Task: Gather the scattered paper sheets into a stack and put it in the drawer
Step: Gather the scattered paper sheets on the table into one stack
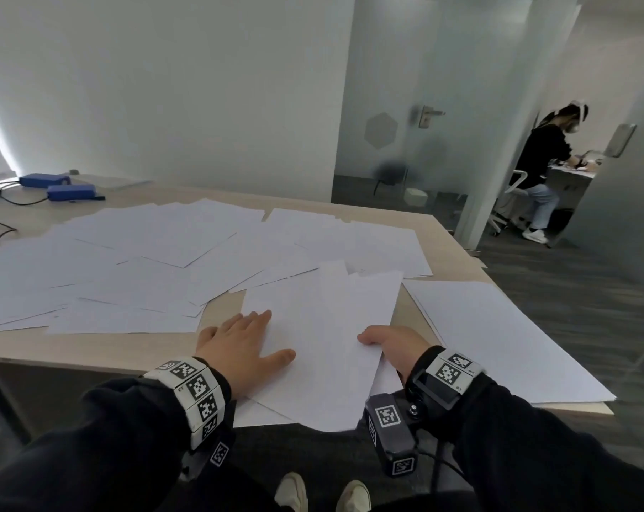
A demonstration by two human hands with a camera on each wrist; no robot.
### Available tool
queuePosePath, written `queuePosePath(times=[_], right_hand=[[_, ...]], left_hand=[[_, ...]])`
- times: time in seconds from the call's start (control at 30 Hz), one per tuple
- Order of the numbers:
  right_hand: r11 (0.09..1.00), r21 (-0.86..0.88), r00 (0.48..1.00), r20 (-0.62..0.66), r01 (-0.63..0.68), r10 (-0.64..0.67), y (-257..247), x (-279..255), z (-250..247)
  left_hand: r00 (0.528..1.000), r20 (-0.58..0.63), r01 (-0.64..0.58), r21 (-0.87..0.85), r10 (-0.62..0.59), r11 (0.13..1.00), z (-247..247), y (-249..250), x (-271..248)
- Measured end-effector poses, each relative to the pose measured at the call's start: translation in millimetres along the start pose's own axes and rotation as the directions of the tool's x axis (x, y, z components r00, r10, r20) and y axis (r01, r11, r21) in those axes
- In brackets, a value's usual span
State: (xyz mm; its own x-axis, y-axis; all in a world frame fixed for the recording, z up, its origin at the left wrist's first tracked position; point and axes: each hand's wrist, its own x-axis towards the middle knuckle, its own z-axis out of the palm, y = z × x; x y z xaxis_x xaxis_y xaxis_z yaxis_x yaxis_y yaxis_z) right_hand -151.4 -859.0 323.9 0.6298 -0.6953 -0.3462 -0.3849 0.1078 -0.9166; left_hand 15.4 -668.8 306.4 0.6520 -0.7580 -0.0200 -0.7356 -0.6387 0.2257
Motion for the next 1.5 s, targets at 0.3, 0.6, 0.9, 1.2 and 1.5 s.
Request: queuePosePath(times=[0.3,0.6,0.9,1.2,1.5], right_hand=[[0.993,-0.106,0.998,-0.031,0.044,-0.048,1.0,-8.6,-8.1],[0.931,-0.024,0.918,-0.161,0.365,-0.364,-11.9,-30.5,-28.4],[0.855,0.129,0.861,-0.167,0.503,-0.481,-25.0,-33.1,-27.7],[0.802,0.124,0.795,-0.288,0.584,-0.535,-59.7,-26.1,-34.7],[0.755,0.179,0.765,-0.307,0.631,-0.567,-58.9,-23.1,-23.9]], left_hand=[[0.998,-0.015,-0.068,-0.186,0.067,0.980,-9.2,7.8,-8.8],[0.990,-0.031,0.085,-0.643,-0.137,0.761,-19.1,5.5,17.6],[0.993,-0.056,-0.015,-0.938,-0.107,0.346,-52.5,13.6,48.4],[0.957,-0.288,-0.275,-0.944,-0.045,0.183,-81.2,39.9,50.4],[0.939,-0.342,-0.333,-0.926,-0.023,0.177,-76.7,53.2,42.5]])
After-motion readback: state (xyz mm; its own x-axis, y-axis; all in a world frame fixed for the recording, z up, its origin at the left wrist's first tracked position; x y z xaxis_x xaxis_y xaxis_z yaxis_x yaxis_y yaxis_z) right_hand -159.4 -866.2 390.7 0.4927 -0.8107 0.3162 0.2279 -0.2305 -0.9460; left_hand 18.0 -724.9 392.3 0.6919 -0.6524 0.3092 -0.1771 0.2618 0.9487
